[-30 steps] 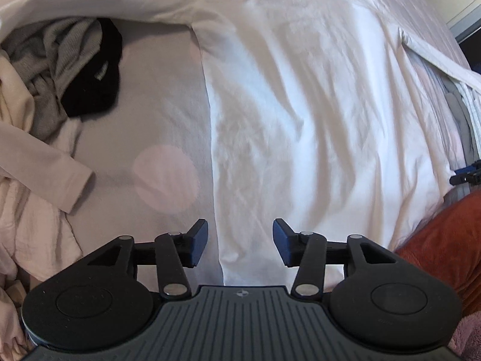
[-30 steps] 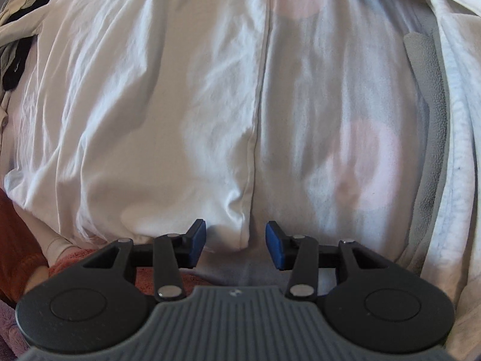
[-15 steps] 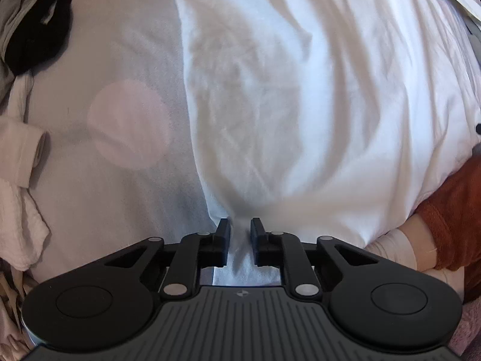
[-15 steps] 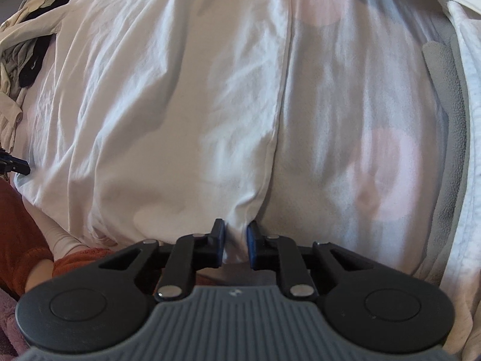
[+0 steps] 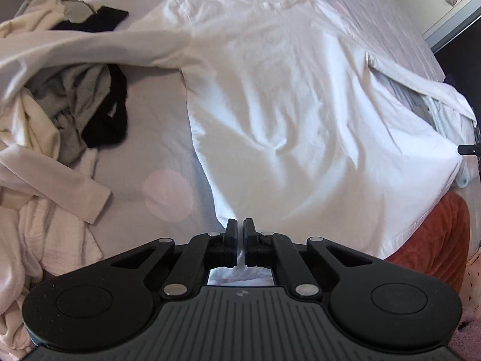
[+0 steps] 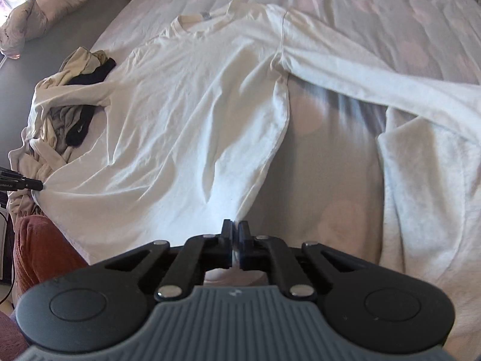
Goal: Fold clothes
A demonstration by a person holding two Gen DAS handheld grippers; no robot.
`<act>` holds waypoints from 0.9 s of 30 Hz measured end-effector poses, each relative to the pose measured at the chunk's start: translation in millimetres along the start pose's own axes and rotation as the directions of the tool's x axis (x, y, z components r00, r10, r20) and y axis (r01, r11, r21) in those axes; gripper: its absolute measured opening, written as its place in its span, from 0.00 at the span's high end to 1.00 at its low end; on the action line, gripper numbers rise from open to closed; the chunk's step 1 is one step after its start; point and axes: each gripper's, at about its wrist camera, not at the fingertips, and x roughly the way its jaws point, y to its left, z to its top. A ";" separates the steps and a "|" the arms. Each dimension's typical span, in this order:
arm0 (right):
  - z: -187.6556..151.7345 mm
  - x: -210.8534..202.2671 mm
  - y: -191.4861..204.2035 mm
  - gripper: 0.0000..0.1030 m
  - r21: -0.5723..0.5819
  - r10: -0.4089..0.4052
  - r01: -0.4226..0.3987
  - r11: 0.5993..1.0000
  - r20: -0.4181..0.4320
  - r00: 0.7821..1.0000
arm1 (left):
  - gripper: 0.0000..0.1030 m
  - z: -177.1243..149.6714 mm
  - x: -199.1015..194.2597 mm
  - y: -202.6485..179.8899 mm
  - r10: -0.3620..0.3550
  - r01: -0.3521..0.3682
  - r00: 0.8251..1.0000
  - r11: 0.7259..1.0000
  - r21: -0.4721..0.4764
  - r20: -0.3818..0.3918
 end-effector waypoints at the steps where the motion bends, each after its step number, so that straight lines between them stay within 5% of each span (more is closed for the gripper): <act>1: 1.7 -9.9 -1.5 1.00 0.000 -0.010 0.010 1.000 0.014 1.000 | 0.98 3.3 -8.8 0.1 0.003 -0.003 1.000 1.000 -0.007 0.012; 6: -3.6 -27.7 -6.5 1.00 -0.006 -0.053 0.053 0.999 -0.005 0.999 | 1.00 0.8 -13.4 5.5 -0.009 0.008 0.999 1.000 -0.022 -0.034; 12: -26.9 39.5 -8.0 0.93 0.029 0.001 0.002 1.000 -0.123 0.992 | 1.00 -13.0 26.5 15.4 0.044 -0.046 0.994 0.999 -0.015 -0.104; 16: -32.6 88.1 0.3 0.57 0.008 -0.007 0.009 1.000 -0.217 0.976 | 1.00 -10.9 37.3 26.3 0.043 -0.046 0.993 0.998 -0.032 -0.111; 18: -32.3 106.6 3.4 0.57 -0.004 -0.016 0.016 1.000 -0.258 0.966 | 1.00 -5.1 41.1 33.8 0.040 -0.045 0.993 0.998 -0.046 -0.107; 23: -34.8 134.0 1.8 0.54 -0.010 -0.029 0.027 1.000 -0.334 0.942 | 0.70 3.1 66.0 57.2 0.039 -0.056 0.985 0.994 -0.097 -0.168; 27: -39.5 151.3 -2.6 0.50 -0.002 -0.032 0.034 0.999 -0.390 0.920 | 0.58 -1.0 99.9 69.2 -0.031 -0.008 0.958 0.991 -0.136 -0.284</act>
